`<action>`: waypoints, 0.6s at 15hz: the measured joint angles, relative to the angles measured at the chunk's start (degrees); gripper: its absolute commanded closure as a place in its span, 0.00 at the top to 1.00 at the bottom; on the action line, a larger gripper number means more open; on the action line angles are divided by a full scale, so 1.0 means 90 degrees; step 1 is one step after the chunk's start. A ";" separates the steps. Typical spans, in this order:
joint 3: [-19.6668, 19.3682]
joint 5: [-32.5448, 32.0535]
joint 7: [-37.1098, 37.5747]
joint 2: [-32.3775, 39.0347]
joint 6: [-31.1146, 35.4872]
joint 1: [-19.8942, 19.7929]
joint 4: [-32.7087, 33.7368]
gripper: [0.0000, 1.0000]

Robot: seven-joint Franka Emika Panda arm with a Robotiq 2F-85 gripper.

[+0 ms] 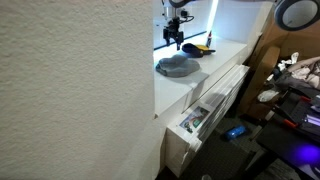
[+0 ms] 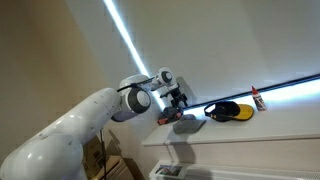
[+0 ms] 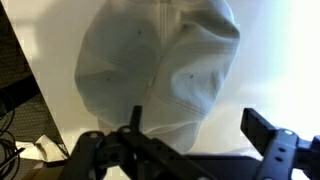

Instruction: Place the black cap on the blue can, move the gray cap to the right, and move the bottle to the left

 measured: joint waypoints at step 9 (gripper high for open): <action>0.0185 0.0259 0.0123 0.0329 -0.0061 -0.0191 -0.0036 1.00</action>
